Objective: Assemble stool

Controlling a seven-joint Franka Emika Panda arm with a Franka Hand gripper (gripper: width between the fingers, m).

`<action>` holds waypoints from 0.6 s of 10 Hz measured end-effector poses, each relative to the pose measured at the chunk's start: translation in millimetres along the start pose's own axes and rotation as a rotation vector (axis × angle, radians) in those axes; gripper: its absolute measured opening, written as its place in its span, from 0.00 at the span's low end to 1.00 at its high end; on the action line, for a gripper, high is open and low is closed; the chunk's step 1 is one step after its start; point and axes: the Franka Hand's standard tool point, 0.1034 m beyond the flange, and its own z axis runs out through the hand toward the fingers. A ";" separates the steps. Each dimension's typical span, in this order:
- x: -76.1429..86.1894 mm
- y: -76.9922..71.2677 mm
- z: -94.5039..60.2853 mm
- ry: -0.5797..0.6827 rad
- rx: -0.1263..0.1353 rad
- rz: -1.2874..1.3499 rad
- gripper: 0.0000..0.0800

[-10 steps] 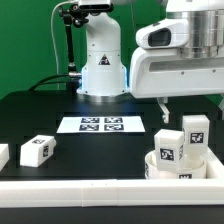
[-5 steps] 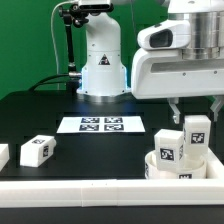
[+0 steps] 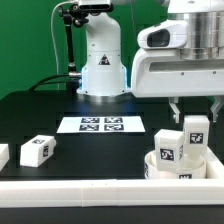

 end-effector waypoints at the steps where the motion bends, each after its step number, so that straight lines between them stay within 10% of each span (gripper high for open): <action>1: 1.0 2.3 -0.1 0.000 0.001 0.074 0.42; 6: 3.0 -0.5 1.4 0.025 0.020 0.496 0.42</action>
Offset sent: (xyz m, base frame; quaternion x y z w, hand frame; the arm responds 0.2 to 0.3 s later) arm -0.0036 -0.0005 -0.0062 0.0115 0.0143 0.1808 0.9834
